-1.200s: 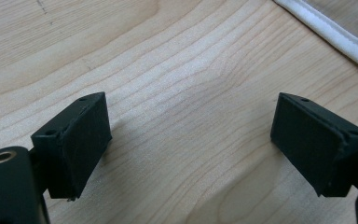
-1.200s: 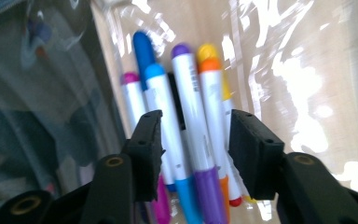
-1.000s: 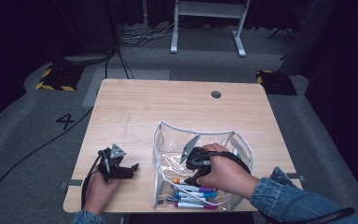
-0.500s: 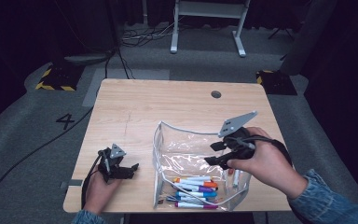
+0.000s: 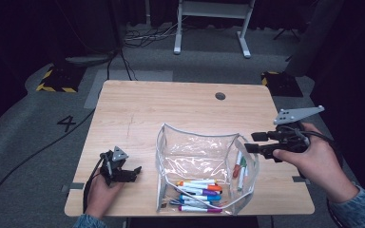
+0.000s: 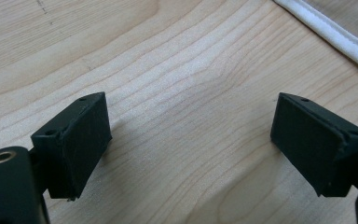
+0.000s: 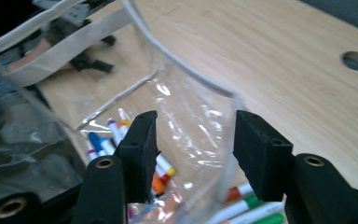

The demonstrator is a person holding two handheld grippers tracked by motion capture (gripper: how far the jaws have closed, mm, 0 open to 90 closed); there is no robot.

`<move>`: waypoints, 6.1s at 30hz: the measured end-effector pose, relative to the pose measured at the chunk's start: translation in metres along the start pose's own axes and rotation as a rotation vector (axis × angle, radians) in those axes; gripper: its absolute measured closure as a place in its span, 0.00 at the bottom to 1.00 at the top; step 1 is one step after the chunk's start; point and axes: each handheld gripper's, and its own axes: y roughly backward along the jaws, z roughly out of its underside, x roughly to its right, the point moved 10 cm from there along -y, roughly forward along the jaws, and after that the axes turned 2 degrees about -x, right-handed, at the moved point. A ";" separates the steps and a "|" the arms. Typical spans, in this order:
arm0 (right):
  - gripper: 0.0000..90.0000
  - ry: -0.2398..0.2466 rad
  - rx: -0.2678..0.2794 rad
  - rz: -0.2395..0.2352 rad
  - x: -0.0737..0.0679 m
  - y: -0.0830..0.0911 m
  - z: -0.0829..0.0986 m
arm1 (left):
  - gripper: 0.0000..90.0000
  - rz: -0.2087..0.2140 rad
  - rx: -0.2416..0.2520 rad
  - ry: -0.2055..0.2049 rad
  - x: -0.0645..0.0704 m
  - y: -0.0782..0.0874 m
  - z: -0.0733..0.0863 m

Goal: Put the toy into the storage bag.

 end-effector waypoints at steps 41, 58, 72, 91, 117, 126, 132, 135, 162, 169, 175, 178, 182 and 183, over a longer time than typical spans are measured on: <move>0.73 -0.262 -0.257 0.149 0.089 -0.107 0.201 | 0.13 -0.001 0.006 0.009 0.001 0.001 0.001; 0.85 -0.326 -0.202 0.149 0.095 -0.076 0.191 | 0.14 -0.001 0.008 0.010 0.001 0.000 0.001; 0.85 -0.221 -0.040 0.077 0.069 -0.016 0.127 | 0.13 -0.001 0.007 0.009 0.001 0.000 0.001; 0.85 -0.054 0.059 -0.049 0.019 0.021 0.050 | 0.13 -0.002 0.006 0.009 0.001 0.001 0.001; 0.85 0.173 -0.029 -0.183 -0.066 -0.022 -0.019 | 0.13 -0.003 0.002 0.008 0.000 0.000 0.001; 0.85 0.210 -0.103 -0.235 -0.089 -0.043 -0.022 | 0.13 -0.002 0.002 0.018 0.001 0.000 0.000; 0.85 0.244 -0.150 -0.254 -0.100 -0.060 -0.023 | 0.13 -0.002 0.003 0.017 0.001 0.000 0.000; 0.85 0.254 -0.173 -0.269 -0.105 -0.066 -0.021 | 0.13 -0.004 0.003 0.017 0.000 0.000 0.000; 0.85 0.306 -0.496 -0.311 -0.129 -0.141 0.031 | 0.13 -0.003 0.003 0.018 0.000 0.000 0.000; 0.85 0.311 -0.565 -0.289 -0.123 -0.155 0.045 | 0.13 -0.003 0.002 0.018 0.000 0.000 0.000; 0.85 0.320 -0.623 -0.270 -0.122 -0.162 0.052 | 0.13 -0.003 0.002 0.017 0.000 0.000 0.000; 0.85 0.326 -0.646 -0.265 -0.122 -0.166 0.055 | 0.13 -0.003 0.002 0.018 0.000 0.000 0.000; 0.85 0.343 -0.663 -0.261 -0.119 -0.170 0.059 | 0.13 -0.003 0.002 0.018 0.000 0.000 0.000; 0.85 0.344 -0.663 -0.262 -0.119 -0.171 0.059 | 0.13 -0.003 0.002 0.017 0.000 0.000 0.000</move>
